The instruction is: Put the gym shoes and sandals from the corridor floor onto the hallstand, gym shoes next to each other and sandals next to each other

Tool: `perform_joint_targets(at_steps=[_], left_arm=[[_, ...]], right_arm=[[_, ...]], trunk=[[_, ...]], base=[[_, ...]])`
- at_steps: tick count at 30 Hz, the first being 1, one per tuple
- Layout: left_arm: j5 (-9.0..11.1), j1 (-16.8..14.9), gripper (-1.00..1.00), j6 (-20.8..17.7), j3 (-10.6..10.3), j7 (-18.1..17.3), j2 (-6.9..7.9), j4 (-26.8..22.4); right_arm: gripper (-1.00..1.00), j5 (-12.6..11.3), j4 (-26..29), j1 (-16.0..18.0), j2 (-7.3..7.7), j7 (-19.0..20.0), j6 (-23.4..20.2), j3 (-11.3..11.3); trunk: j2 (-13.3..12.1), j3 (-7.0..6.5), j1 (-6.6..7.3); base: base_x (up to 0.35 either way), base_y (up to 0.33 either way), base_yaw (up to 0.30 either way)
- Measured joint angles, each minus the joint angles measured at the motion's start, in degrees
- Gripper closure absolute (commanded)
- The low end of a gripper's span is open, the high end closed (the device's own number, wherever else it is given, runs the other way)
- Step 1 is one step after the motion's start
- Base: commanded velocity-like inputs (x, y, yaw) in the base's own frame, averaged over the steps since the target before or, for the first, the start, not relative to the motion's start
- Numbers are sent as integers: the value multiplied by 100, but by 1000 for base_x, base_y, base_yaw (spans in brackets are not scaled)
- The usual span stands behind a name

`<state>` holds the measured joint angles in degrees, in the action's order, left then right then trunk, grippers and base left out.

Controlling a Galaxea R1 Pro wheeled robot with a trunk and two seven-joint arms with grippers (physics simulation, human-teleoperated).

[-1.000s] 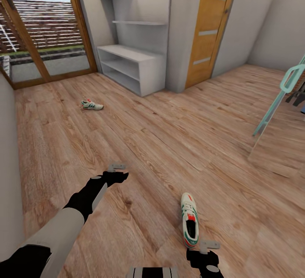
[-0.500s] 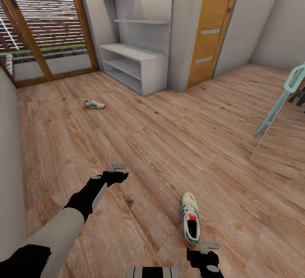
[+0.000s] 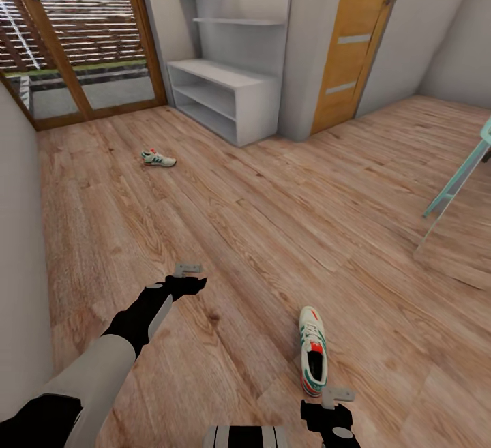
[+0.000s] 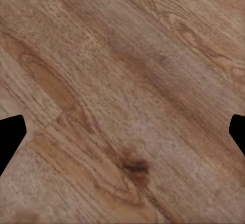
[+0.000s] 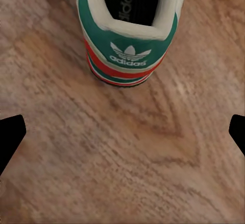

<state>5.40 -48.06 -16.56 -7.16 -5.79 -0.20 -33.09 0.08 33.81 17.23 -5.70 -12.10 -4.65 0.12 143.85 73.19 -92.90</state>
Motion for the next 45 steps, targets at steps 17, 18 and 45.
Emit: perform_joint_targets(at_steps=[17, 18, 45], left_arm=[[-1, 4, -100, 57, -1, -6, 0, 4], [-1, 3, -100, 57, -1, -6, 0, 4], [-3, 1, -100, 53, 6, 36, -8, 11]], right_arm=[[-100, 0, -7, 0, 0, 1, 1, 0], [-100, 0, -8, 0, 0, 1, 1, 1], [-100, 0, -3, 0, 0, 0, 1, 4]], trunk=[[0, 11, 2], [0, 11, 2], [0, 11, 1]], base=[[68, 12, 10], [151, 46, 0], [59, 6, 0]])
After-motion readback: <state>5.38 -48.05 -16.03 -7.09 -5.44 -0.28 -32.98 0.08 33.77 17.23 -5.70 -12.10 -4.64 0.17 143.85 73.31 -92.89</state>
